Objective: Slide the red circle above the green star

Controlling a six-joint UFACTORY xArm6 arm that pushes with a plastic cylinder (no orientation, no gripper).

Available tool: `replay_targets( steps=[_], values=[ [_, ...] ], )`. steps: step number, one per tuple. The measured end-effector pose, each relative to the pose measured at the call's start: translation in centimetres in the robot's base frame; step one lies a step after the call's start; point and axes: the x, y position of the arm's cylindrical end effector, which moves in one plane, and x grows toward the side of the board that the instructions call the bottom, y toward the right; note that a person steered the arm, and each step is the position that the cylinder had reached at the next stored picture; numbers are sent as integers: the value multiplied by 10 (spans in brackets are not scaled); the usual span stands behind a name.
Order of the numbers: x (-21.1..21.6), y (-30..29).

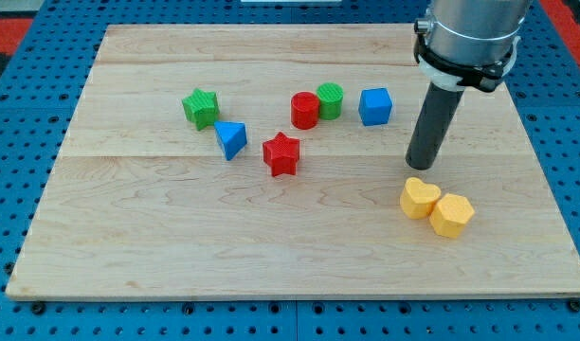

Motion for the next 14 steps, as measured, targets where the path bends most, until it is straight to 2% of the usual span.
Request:
replay_targets(
  steps=[3,4,6,8,9,10,11,12,13,14],
  values=[
    [-12,-28],
    [-12,-73],
    [-12,-79],
    [-39,-87],
    [-59,-132],
    [-92,-151],
    [-121,-150],
    [-143,-111],
    [-173,-130],
    [-191,-210]
  ],
)
